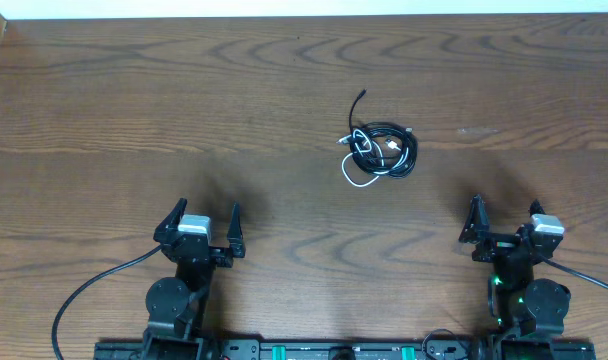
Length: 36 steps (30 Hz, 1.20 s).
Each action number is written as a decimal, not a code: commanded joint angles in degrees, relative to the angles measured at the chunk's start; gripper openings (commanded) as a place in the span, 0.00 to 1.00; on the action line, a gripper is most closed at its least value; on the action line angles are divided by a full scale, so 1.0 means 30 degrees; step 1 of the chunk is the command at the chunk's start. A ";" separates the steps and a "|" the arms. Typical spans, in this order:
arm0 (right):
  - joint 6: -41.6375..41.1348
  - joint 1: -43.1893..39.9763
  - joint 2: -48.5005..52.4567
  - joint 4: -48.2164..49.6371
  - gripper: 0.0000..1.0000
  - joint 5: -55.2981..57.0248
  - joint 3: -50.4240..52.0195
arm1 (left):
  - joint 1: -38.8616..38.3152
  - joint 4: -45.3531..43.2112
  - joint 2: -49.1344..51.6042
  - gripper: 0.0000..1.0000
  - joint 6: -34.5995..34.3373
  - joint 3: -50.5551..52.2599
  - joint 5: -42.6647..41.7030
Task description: Untangle cables
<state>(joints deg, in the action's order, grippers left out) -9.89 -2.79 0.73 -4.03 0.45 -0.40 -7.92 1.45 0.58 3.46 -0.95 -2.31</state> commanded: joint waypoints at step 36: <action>-0.0117 -0.0109 -0.0080 -0.0051 0.99 0.0160 0.0036 | 0.0066 0.1078 0.6186 0.93 -0.5064 -0.4350 -0.9610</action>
<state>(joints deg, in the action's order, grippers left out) -9.91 -2.79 0.73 -4.01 0.47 -0.40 -7.92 4.73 14.98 -10.63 -9.06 -27.29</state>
